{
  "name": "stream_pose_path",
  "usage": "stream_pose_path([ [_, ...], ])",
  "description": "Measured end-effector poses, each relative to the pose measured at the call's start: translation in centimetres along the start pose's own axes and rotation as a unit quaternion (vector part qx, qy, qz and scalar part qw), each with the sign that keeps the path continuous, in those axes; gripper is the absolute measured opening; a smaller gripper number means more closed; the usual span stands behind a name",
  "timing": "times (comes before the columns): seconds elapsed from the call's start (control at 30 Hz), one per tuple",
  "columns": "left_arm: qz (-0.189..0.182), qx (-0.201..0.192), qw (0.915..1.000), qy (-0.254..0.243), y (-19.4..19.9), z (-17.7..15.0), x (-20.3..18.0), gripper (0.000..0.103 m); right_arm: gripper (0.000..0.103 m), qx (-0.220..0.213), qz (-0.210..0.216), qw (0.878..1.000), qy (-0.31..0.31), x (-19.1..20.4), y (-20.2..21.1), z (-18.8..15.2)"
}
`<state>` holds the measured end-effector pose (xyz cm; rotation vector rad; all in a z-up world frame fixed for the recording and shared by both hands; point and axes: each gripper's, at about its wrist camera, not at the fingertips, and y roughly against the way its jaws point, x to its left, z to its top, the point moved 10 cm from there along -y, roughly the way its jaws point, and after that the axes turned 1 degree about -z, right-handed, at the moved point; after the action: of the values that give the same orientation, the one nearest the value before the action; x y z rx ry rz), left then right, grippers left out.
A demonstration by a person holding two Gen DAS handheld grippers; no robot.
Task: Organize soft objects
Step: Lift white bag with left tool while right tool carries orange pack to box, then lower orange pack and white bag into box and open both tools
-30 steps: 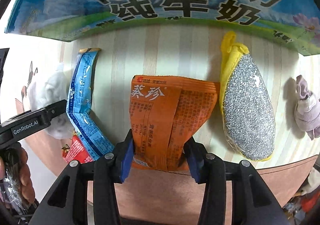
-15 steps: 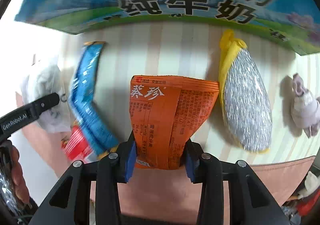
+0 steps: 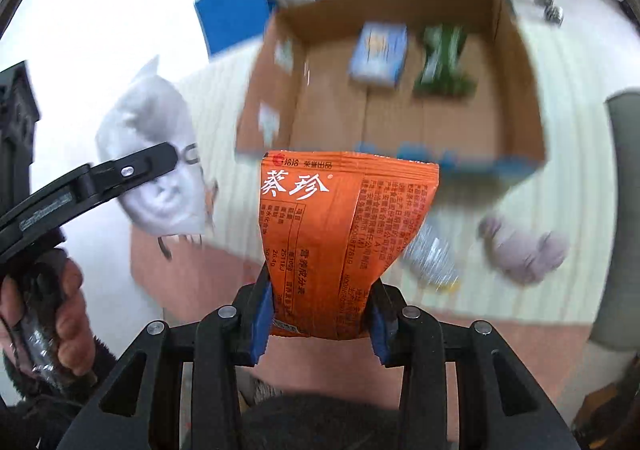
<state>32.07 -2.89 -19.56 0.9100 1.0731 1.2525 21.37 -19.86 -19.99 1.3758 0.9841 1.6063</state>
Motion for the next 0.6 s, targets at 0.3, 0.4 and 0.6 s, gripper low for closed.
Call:
stream_pose_path([
  [0.3, 0.163, 0.089, 0.9778, -0.096, -14.6, 9.9, -0.4, 0.074, 0.042, -0.003, -0.1, 0.995, -0.027, -7.6, -3.6, 9.5],
  [0.4, 0.212, 0.12, 0.9614, -0.128, -19.4, 10.0, -0.4, 0.074, 0.042, 0.025, -0.128, 0.991, -0.037, -9.8, -7.2, 10.6],
  [0.6, 0.231, 0.182, 0.9462, -0.136, -25.0, 8.0, -0.6, 0.074, 0.042, 0.087, -0.16, 0.982, -0.046, -13.0, -12.8, 9.9],
])
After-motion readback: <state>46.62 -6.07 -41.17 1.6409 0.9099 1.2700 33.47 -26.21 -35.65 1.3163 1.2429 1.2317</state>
